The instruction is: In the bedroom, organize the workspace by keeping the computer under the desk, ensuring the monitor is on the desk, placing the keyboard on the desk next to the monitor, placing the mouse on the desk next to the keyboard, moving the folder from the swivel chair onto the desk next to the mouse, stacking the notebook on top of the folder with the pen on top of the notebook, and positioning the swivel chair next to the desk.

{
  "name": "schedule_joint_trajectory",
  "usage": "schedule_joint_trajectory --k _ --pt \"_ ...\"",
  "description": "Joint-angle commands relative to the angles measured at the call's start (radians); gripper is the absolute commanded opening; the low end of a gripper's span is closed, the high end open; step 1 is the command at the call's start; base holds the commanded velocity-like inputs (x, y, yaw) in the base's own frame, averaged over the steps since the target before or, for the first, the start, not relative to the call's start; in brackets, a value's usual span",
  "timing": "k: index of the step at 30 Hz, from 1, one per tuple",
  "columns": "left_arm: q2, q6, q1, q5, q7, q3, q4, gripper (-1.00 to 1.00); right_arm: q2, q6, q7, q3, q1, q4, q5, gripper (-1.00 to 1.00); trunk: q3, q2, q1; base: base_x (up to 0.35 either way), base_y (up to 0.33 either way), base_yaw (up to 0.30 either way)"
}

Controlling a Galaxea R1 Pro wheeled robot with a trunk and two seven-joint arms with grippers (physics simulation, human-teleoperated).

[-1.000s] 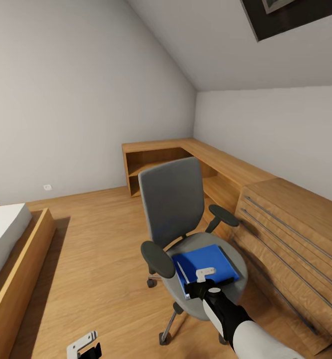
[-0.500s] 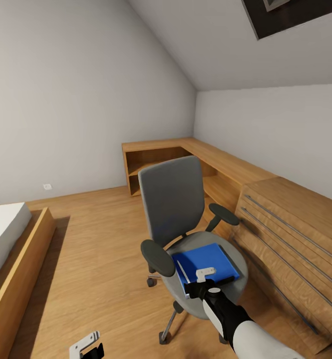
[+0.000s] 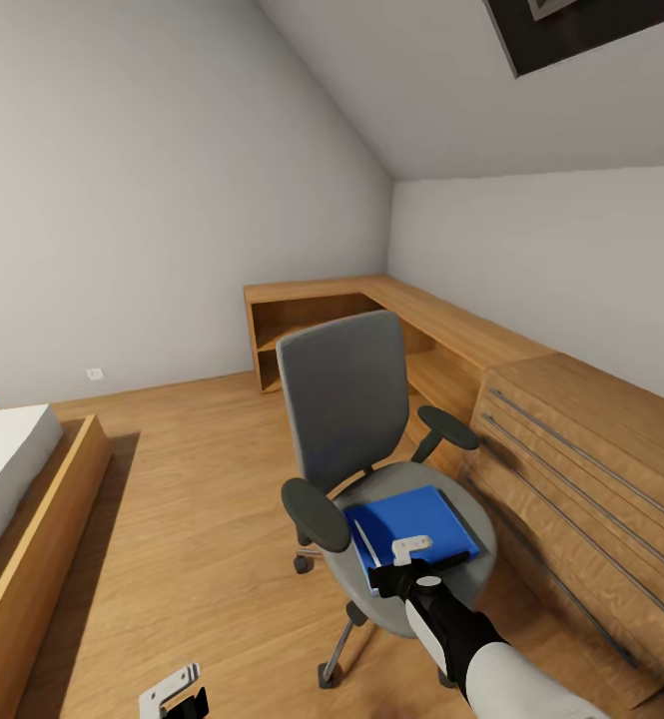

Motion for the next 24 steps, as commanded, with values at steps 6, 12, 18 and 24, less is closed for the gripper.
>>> schedule_joint_trajectory --k 6,12,18,24 --pt "0.0 0.004 0.0 0.005 0.007 -0.002 -0.002 1.0 -0.002 0.007 -0.005 0.008 0.0 -0.002 -0.003 1.0 -0.001 0.0 0.0 0.0 0.0 0.0" --pt "0.0 0.004 0.0 0.005 0.007 -0.002 -0.002 1.0 -0.002 0.007 -0.005 0.008 -0.001 -0.002 -0.003 1.0 -0.001 0.0 0.0 0.0 0.0 0.0" --pt "0.0 0.004 0.0 0.005 0.007 -0.001 -0.002 1.0 -0.002 0.027 -0.004 0.008 -0.001 -0.002 -0.003 1.0 -0.001 0.0 0.0 0.0 0.0 0.0" --pt "0.0 0.004 0.0 0.005 0.007 -0.001 -0.002 1.0 -0.002 0.044 -0.004 0.008 -0.001 -0.003 -0.003 -1.0 -0.001 0.0 0.0 0.0 0.0 0.0"
